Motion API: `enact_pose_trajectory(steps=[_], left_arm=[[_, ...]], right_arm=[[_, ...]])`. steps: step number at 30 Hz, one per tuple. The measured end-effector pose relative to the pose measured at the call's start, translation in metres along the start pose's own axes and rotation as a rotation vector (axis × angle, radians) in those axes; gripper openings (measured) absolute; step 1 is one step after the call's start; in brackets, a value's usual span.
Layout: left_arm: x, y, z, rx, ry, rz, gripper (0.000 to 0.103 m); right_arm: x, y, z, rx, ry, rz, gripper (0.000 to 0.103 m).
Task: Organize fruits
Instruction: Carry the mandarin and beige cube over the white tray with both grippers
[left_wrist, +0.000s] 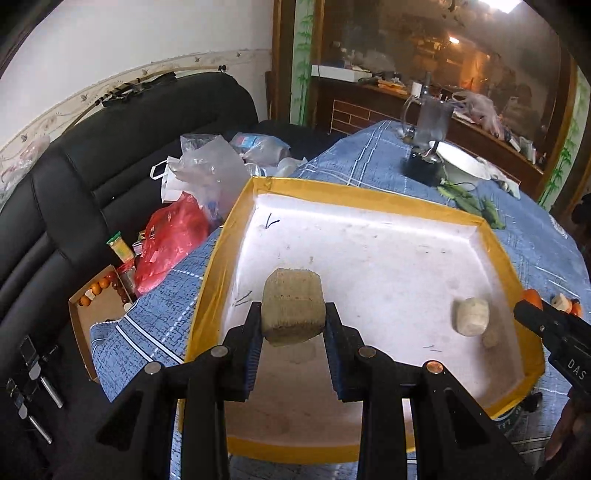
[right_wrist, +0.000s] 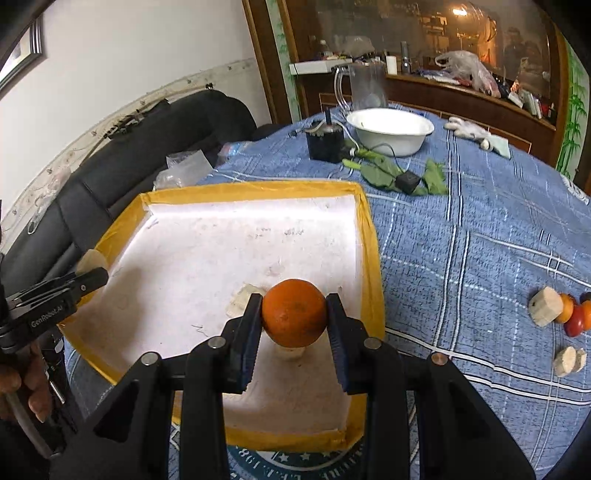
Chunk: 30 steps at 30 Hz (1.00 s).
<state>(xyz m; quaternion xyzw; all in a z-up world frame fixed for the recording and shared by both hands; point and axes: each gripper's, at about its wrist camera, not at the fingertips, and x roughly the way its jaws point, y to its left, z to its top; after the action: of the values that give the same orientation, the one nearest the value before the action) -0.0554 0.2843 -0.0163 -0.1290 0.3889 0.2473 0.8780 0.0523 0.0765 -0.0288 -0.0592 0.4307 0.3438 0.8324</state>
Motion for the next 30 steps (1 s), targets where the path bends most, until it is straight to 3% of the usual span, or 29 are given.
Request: enact_pose_trajectory(steps=[11, 30], left_arm=[[0.018, 0.008, -0.004, 0.007, 0.058, 0.049, 0.031], [0.020, 0.010, -0.005, -0.001, 0.073, 0.062, 0.031]], right_arm=[[0.020, 0.000, -0.003, -0.006, 0.062, -0.010, 0.037], [0.027, 0.004, -0.005, -0.038, 0.084, -0.048, 0.037]])
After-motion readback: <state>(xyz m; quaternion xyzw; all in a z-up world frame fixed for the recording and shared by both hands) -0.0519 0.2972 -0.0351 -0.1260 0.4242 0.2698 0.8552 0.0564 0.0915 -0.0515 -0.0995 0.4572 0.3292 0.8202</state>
